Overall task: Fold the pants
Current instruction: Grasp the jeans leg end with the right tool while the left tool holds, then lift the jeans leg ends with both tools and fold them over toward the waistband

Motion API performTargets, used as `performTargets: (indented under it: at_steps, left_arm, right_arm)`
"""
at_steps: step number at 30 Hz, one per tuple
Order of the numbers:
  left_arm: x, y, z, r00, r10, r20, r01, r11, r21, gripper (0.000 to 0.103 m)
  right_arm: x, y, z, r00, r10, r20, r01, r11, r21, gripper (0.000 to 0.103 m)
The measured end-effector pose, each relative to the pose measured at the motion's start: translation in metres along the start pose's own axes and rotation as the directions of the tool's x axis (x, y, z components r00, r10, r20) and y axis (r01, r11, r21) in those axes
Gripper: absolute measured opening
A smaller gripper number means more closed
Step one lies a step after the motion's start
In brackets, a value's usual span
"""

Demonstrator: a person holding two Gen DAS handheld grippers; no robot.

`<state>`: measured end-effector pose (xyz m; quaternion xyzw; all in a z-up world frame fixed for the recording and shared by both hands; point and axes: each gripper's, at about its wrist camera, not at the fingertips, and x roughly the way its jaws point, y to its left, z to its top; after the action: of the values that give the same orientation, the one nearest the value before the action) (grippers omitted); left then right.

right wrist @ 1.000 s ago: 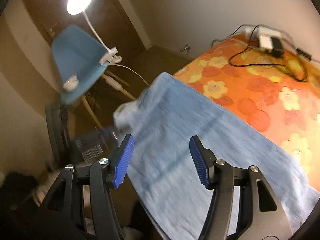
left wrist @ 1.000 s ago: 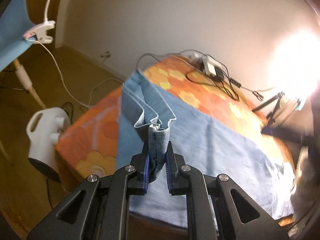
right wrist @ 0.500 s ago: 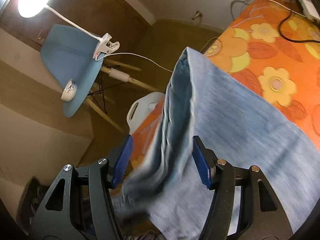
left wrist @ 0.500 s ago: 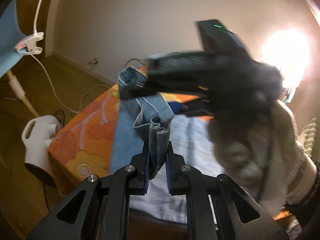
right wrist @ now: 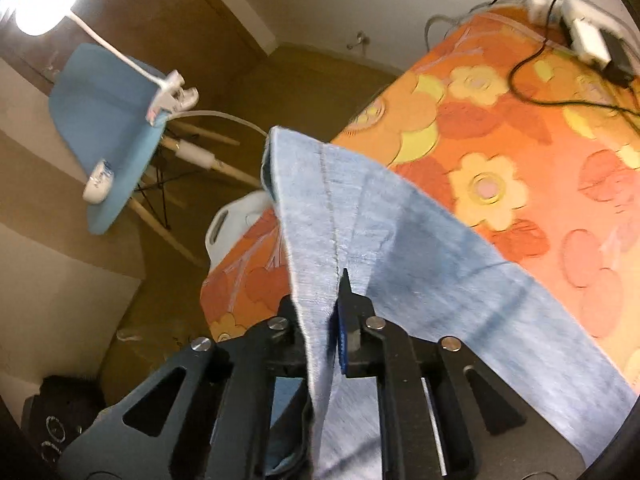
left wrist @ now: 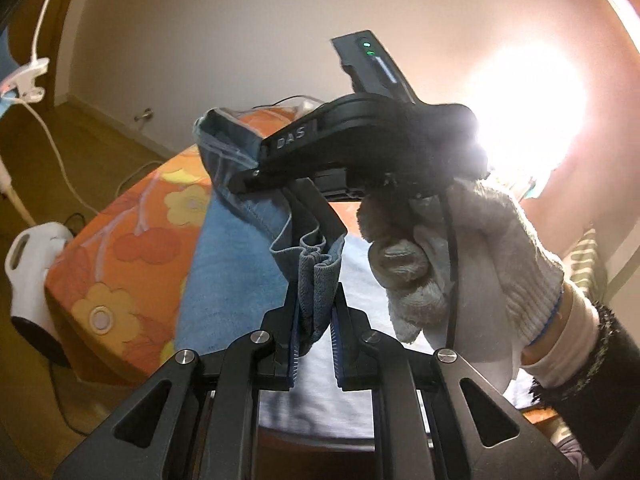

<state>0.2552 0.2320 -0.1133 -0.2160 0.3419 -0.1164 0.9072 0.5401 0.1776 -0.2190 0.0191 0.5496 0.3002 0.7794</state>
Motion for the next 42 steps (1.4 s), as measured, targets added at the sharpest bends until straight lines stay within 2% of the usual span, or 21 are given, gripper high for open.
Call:
performTargets:
  at_steps: [3, 8, 11, 15, 19, 25, 34, 42]
  left_arm:
    - [-0.006, -0.015, 0.001, 0.999, -0.029, 0.017, 0.029, 0.999, 0.023, 0.011]
    - [-0.010, -0.042, 0.000, 0.996, -0.091, 0.020, 0.090, 0.995, 0.051, 0.011]
    - [-0.010, -0.066, 0.002, 0.990, -0.140, 0.015, 0.138, 0.986, 0.090, 0.011]
    - [-0.010, -0.109, 0.001, 0.976, -0.219, 0.014, 0.215, 0.967, 0.139, 0.011]
    - [-0.001, -0.155, -0.004, 0.954, -0.300, -0.025, 0.299, 0.935, 0.189, 0.011]
    - [0.021, -0.228, -0.023, 0.909, -0.399, -0.122, 0.418, 0.871, 0.257, 0.011]
    - [0.066, -0.319, -0.059, 0.836, -0.475, -0.276, 0.546, 0.774, 0.321, 0.011]
    - [0.100, -0.403, -0.098, 0.751, -0.532, -0.392, 0.656, 0.667, 0.352, 0.011]
  right_arm:
    - [-0.024, -0.007, 0.000, 0.999, 0.015, 0.040, -0.016, 0.999, 0.028, 0.007]
    - [-0.073, -0.009, -0.012, 0.994, -0.024, 0.111, 0.020, 0.999, 0.034, 0.006]
    - [-0.116, -0.019, -0.027, 0.985, -0.040, 0.170, 0.030, 0.998, 0.061, 0.006]
    - [-0.170, -0.037, -0.043, 0.970, -0.062, 0.237, 0.040, 0.994, 0.099, 0.006]
    - [-0.224, -0.059, -0.067, 0.950, -0.115, 0.290, 0.078, 0.987, 0.138, 0.006]
    - [-0.297, -0.107, -0.122, 0.918, -0.216, 0.333, 0.143, 0.963, 0.230, 0.006]
    - [-0.373, -0.177, -0.207, 0.873, -0.342, 0.348, 0.211, 0.907, 0.363, 0.006]
    - [-0.437, -0.230, -0.290, 0.828, -0.437, 0.351, 0.247, 0.847, 0.472, 0.006]
